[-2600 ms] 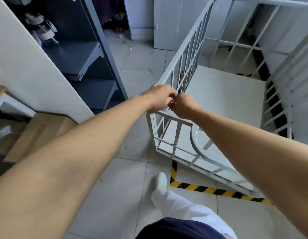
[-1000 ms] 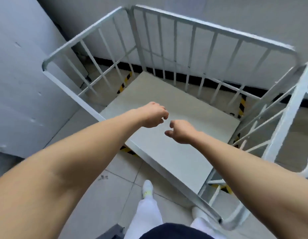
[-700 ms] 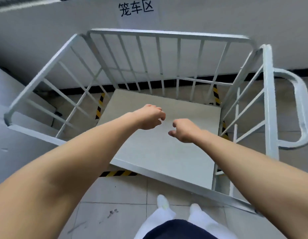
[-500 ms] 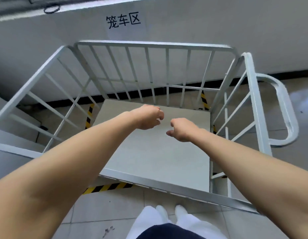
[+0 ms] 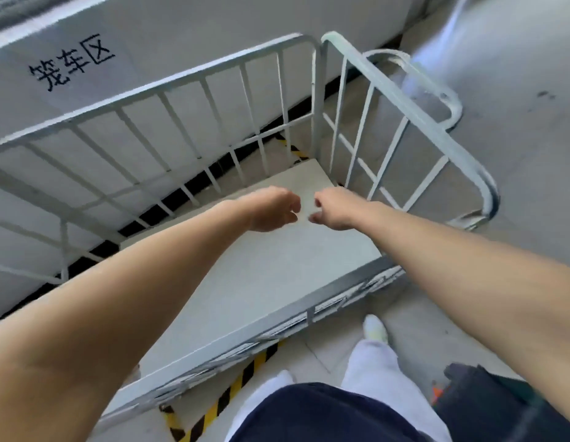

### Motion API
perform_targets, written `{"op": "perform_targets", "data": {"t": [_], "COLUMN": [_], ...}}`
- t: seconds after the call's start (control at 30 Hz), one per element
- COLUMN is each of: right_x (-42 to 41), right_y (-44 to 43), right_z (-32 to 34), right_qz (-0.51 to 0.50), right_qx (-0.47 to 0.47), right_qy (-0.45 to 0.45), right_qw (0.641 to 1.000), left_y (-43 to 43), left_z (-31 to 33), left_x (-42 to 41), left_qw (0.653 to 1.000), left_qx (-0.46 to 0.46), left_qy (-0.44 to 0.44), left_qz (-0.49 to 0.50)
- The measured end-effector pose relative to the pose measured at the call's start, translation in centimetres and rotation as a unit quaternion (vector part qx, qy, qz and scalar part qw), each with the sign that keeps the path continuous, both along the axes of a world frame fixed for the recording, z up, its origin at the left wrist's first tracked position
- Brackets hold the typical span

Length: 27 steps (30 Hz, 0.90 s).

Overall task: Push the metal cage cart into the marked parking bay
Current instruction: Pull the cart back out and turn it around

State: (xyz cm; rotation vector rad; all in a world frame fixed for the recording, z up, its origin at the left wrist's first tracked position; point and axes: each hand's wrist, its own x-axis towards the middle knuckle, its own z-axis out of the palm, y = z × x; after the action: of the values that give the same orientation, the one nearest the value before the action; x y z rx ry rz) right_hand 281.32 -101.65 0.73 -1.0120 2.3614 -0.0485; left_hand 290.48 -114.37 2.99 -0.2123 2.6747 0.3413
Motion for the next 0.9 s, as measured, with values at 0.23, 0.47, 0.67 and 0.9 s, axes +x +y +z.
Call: {"op": "perform_targets", "data": {"t": [0.23, 0.47, 0.67, 0.9], "right_x": [5.0, 6.7, 5.8, 3.9], "right_y": [8.4, 14.0, 17.1, 18.2], "right_z": [0.1, -1.3, -3.6, -4.8], "right_qz": [-0.138, -0.177, -0.176, -0.146], "right_qx": [0.024, 0.061, 0.026, -0.013], "right_qy": [-0.019, -0.014, 0.002, 0.081], "right_qw": [0.990, 0.982, 0.984, 0.986], "left_y": [6.2, 12.5, 14.3, 15.6], "left_z": [-2.2, -5.5, -7.7, -8.5], "left_x": [2.6, 4.3, 3.5, 2.8], "left_qw": [0.991, 0.985, 0.992, 0.984], "left_qx": [0.052, -0.032, -0.072, -0.128], "left_qy": [-0.045, -0.051, 0.016, 0.050], "left_qz": [-0.115, -0.159, -0.103, -0.110]}}
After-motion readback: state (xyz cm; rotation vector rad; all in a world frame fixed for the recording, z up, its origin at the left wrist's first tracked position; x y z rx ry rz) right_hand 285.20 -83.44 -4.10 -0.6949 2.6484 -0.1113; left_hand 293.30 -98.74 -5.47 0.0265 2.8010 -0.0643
